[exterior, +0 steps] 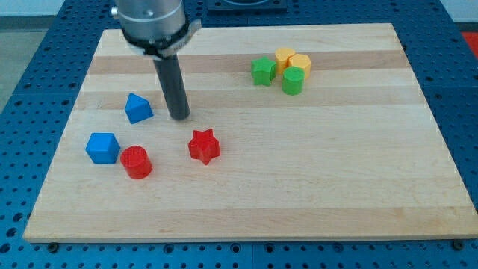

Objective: Move the blue triangle to the top of the blue cube

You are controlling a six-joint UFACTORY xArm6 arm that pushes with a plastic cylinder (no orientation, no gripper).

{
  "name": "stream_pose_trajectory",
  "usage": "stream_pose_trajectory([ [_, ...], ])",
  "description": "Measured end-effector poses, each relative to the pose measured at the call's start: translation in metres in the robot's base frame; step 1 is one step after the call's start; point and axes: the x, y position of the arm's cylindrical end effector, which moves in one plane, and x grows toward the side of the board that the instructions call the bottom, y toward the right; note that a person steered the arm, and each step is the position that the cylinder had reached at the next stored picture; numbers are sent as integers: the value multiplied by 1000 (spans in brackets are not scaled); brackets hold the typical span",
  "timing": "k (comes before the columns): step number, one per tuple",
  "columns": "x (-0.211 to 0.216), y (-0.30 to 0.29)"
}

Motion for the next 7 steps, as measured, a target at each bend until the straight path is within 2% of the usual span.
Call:
stream_pose_trajectory([
  [2,-1,-15],
  [5,7,-68],
  [6,14,-82],
  [7,49,-96],
])
